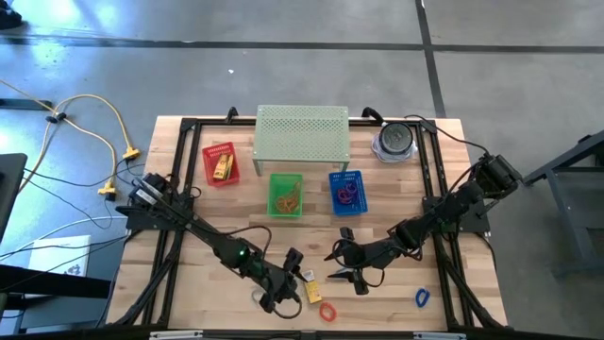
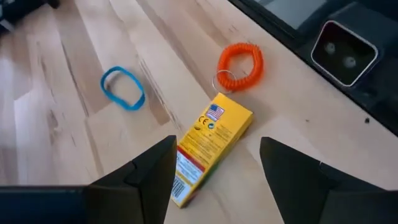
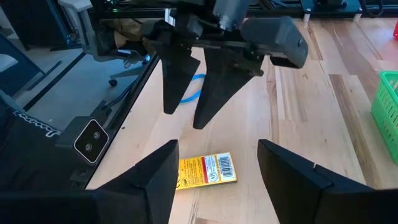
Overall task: Pick & Place Office Desk Supplies
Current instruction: Put the blue spring keychain into the blue bin
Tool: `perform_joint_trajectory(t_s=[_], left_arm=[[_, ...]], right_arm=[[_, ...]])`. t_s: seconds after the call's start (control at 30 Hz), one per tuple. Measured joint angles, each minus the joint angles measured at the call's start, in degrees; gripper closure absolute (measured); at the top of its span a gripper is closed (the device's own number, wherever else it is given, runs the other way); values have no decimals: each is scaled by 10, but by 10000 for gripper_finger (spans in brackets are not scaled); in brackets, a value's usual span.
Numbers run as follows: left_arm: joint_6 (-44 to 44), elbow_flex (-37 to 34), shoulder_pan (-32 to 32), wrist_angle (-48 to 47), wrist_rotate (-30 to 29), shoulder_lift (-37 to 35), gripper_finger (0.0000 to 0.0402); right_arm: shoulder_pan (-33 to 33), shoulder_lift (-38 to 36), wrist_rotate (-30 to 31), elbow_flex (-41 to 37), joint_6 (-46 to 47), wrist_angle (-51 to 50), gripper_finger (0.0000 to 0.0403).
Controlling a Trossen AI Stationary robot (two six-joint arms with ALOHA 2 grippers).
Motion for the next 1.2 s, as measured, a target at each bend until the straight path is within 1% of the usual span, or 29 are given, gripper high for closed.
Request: perform_joint_trajectory(t_s=[0.23, 0.47, 0.6, 0.73, 0.83, 1.03, 1.1, 1.2], left_arm=[[12, 0, 27, -6, 4, 29, 179], [83, 0, 41, -7, 12, 45, 179], [83, 0, 46, -7, 14, 45, 179], [88, 0, 64, -7, 44, 51, 179], [89, 0, 72, -7, 48, 52, 179], [89, 0, 65, 20, 62, 51, 179], [89, 0, 65, 9, 59, 51, 179], [89, 0, 62, 6, 35, 51, 179]], right_arm=[[0, 0, 0, 0, 0, 0, 195], [0, 0, 0, 0, 0, 0, 195], [0, 0, 0, 0, 0, 0, 195], [0, 0, 0, 0, 0, 0, 195], [0, 0, 0, 0, 0, 0, 195], [0, 0, 0, 0, 0, 0, 195], [0, 0, 0, 0, 0, 0, 195], [0, 0, 0, 0, 0, 3, 195]])
